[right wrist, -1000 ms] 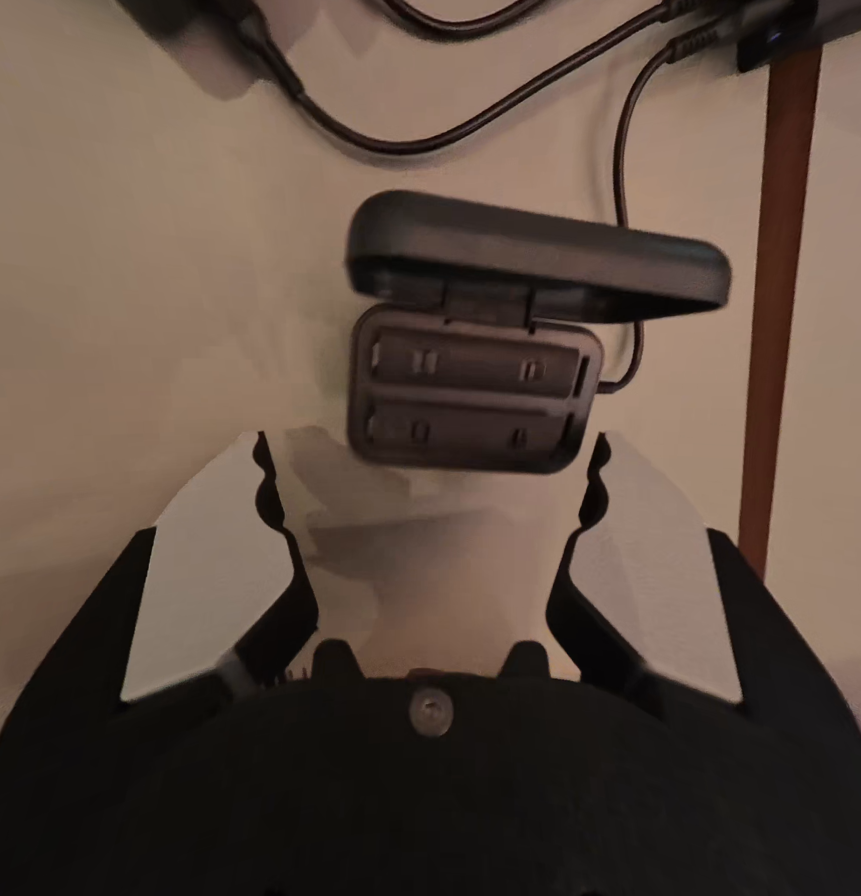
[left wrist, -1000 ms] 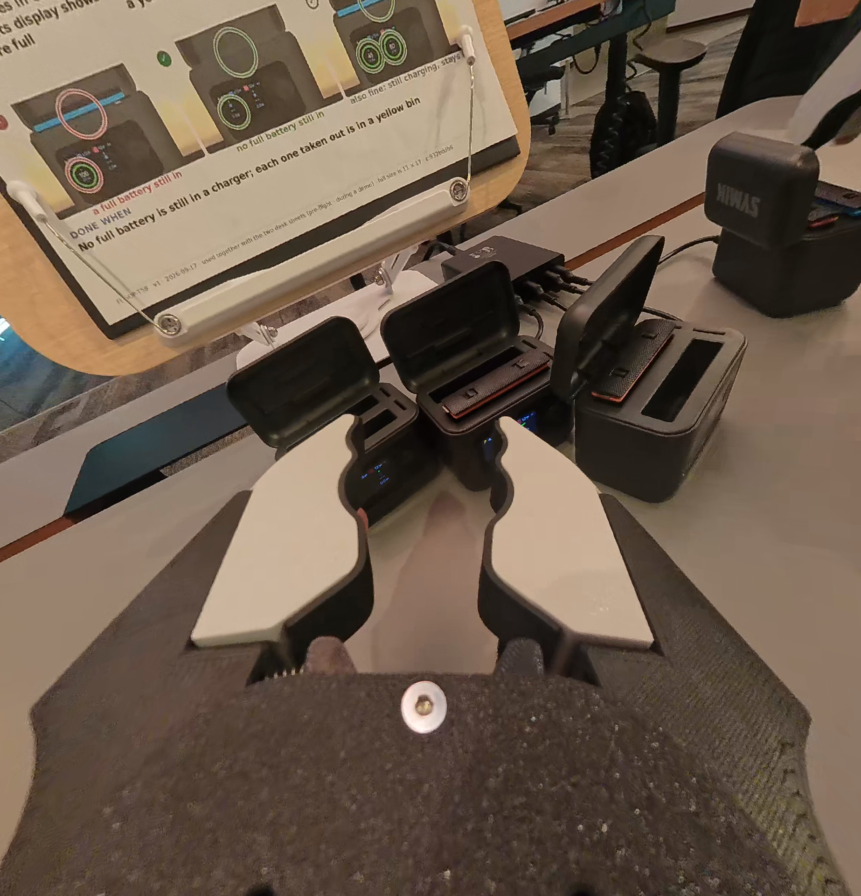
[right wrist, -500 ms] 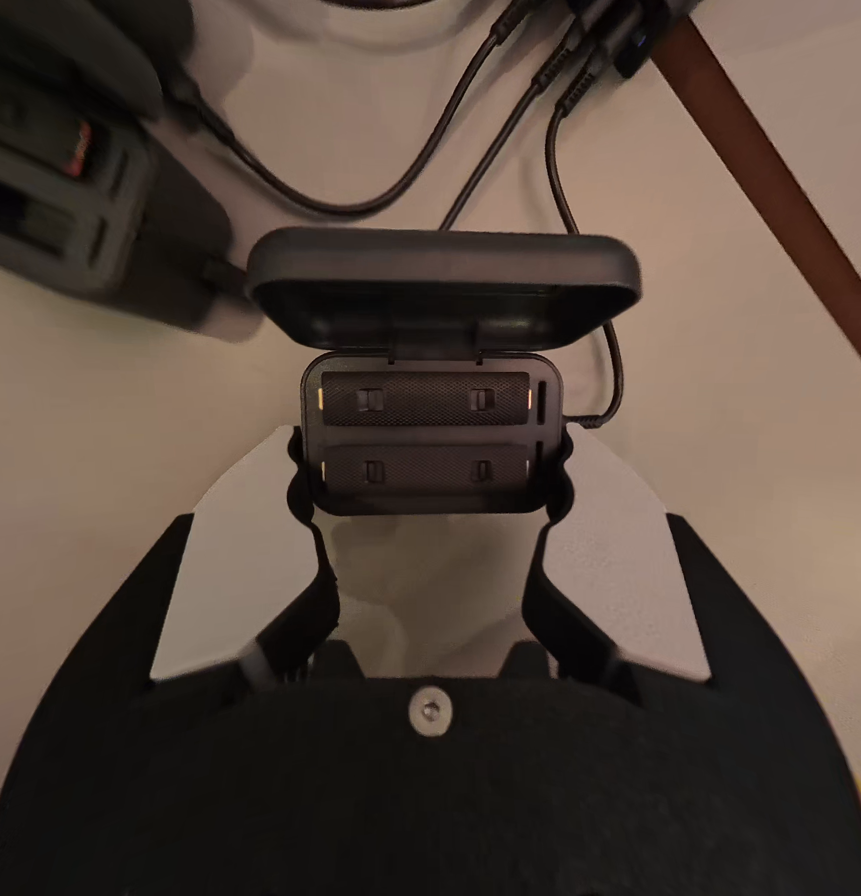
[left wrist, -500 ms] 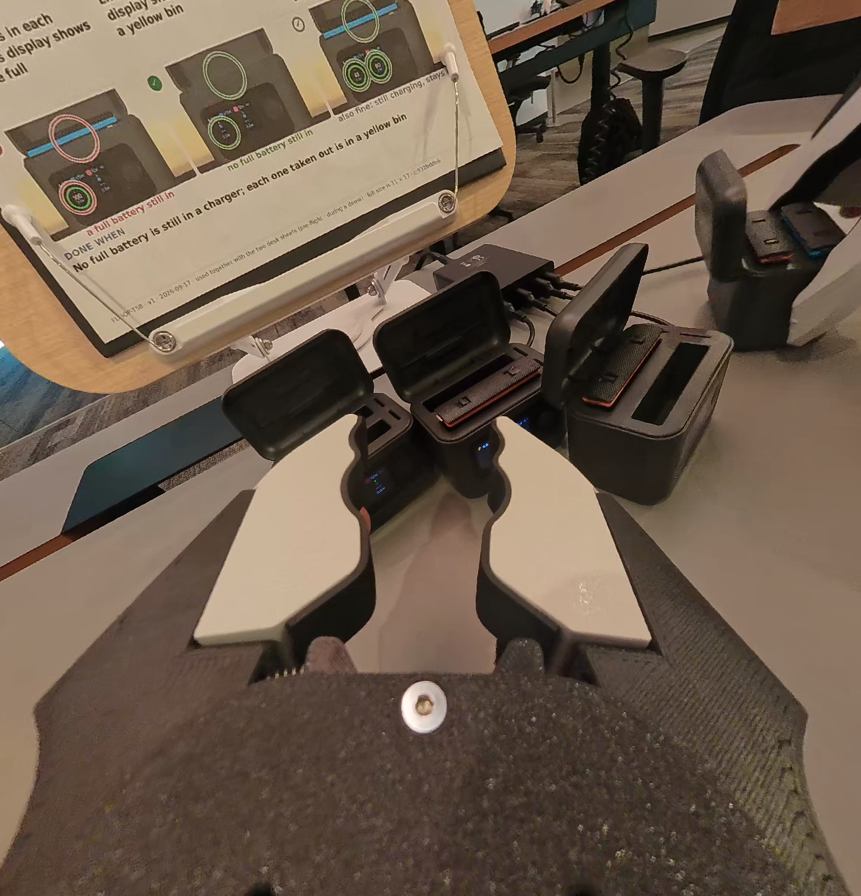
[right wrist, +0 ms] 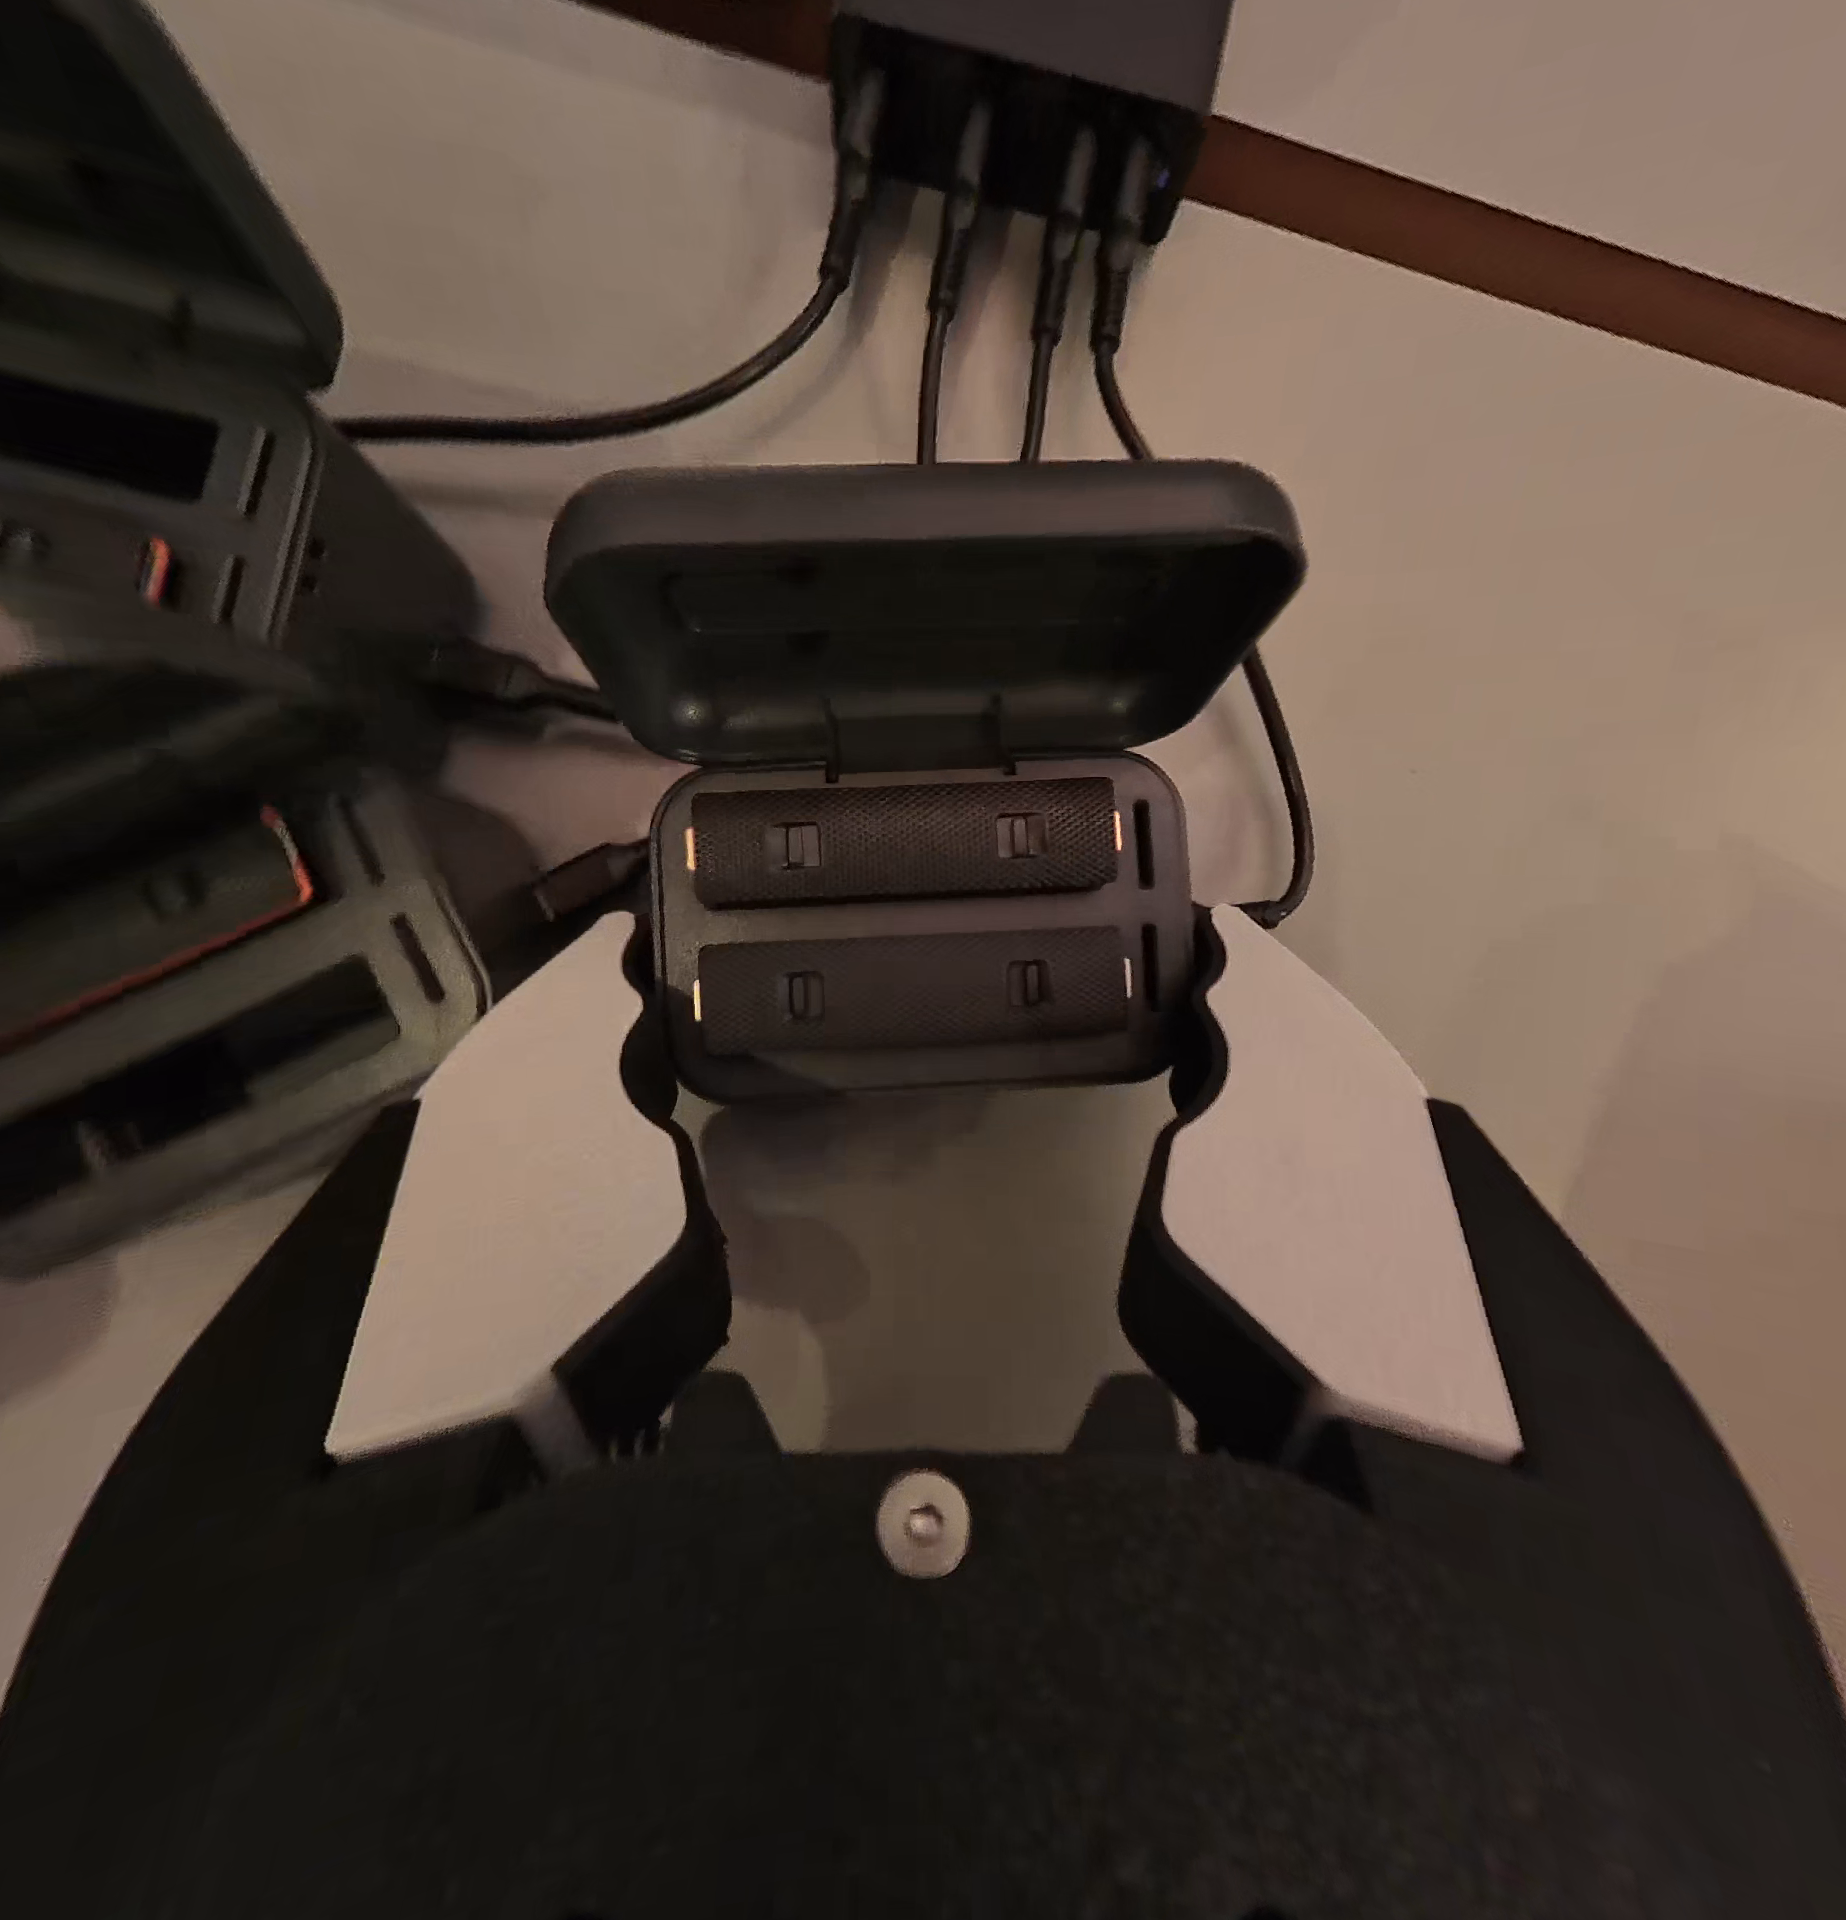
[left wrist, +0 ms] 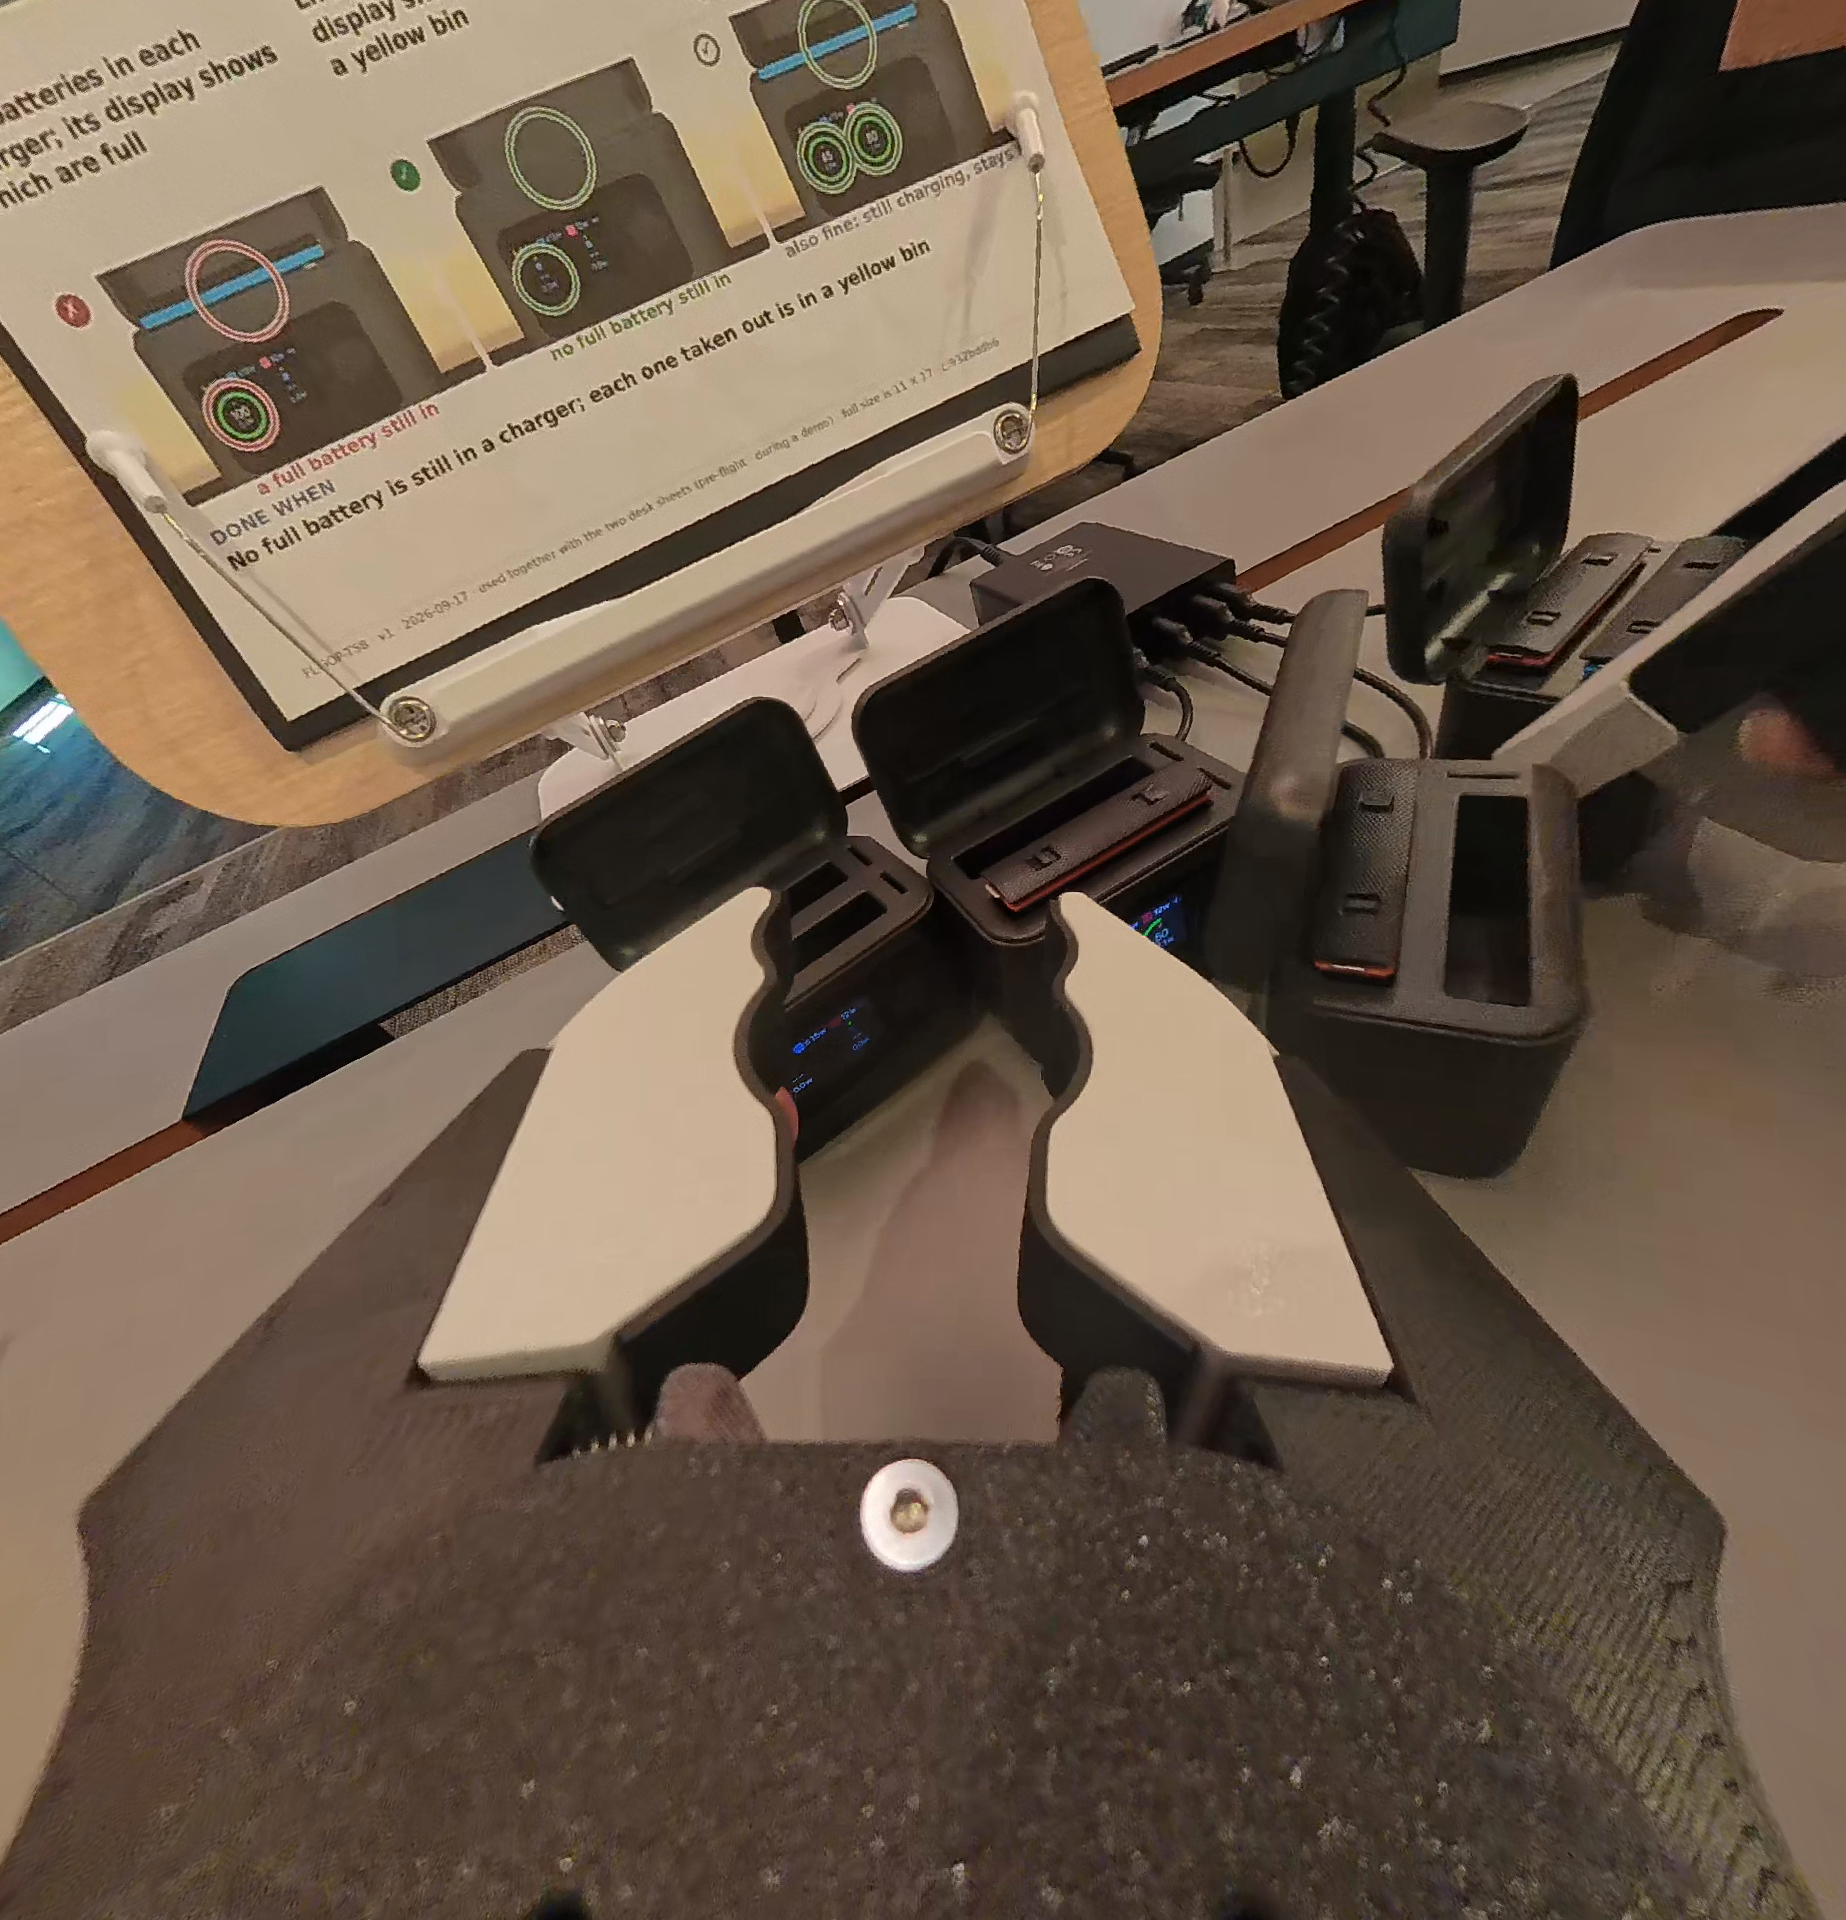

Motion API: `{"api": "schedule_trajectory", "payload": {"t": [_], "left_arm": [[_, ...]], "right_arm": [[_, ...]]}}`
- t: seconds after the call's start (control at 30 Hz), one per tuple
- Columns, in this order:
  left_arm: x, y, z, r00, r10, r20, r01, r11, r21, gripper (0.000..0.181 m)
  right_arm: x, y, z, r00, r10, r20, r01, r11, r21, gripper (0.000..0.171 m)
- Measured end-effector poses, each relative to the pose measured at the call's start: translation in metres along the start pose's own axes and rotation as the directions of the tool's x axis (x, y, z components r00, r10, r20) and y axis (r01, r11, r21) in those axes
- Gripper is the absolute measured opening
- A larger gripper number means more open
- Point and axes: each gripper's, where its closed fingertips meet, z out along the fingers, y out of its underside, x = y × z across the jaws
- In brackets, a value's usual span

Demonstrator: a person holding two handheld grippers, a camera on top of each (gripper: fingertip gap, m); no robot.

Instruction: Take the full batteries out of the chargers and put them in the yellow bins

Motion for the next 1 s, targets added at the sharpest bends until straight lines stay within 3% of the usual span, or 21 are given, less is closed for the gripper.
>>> {"api": "schedule_trajectory", "payload": {"t": [0.27, 0.37, 0.5, 0.6, 0.73, 0.9, 1.0], "left_arm": [[-0.002, 0.000, 0.000, 1.000, -0.006, 0.006, 0.006, 1.000, 0.000, 0.045], [-0.002, 0.001, 0.000, 1.000, -0.013, 0.007, 0.013, 1.000, -0.002, 0.046], [-0.004, 0.002, 0.000, 1.000, -0.021, 0.011, 0.021, 1.000, -0.001, 0.045], [-0.005, 0.003, 0.000, 0.999, -0.030, 0.017, 0.031, 1.000, -0.001, 0.044], [-0.012, -0.002, -0.002, 0.998, -0.028, 0.053, 0.027, 0.999, 0.027, 0.040], [-0.015, -0.003, -0.004, 0.997, -0.036, 0.069, 0.034, 0.999, 0.038, 0.039], [-0.016, -0.003, -0.004, 0.997, -0.037, 0.070, 0.034, 0.999, 0.037, 0.039]], "right_arm": [[-0.003, -0.016, 0.006, 0.978, 0.178, -0.111, -0.163, 0.977, 0.134, 0.095], [-0.009, -0.020, 0.002, 0.972, 0.229, -0.057, -0.215, 0.957, 0.195, 0.105], [-0.014, -0.036, -0.033, 0.952, 0.285, 0.112, -0.306, 0.883, 0.357, 0.110], [-0.001, -0.054, -0.080, 0.962, 0.230, 0.145, -0.272, 0.786, 0.555, 0.107], [0.007, -0.036, -0.105, 0.973, 0.192, 0.130, -0.231, 0.746, 0.624, 0.087], [-0.005, 0.021, -0.076, 0.986, 0.154, 0.059, -0.161, 0.831, 0.532, 0.057], [-0.008, 0.034, -0.064, 0.989, 0.143, 0.040, -0.144, 0.858, 0.493, 0.018]]}}
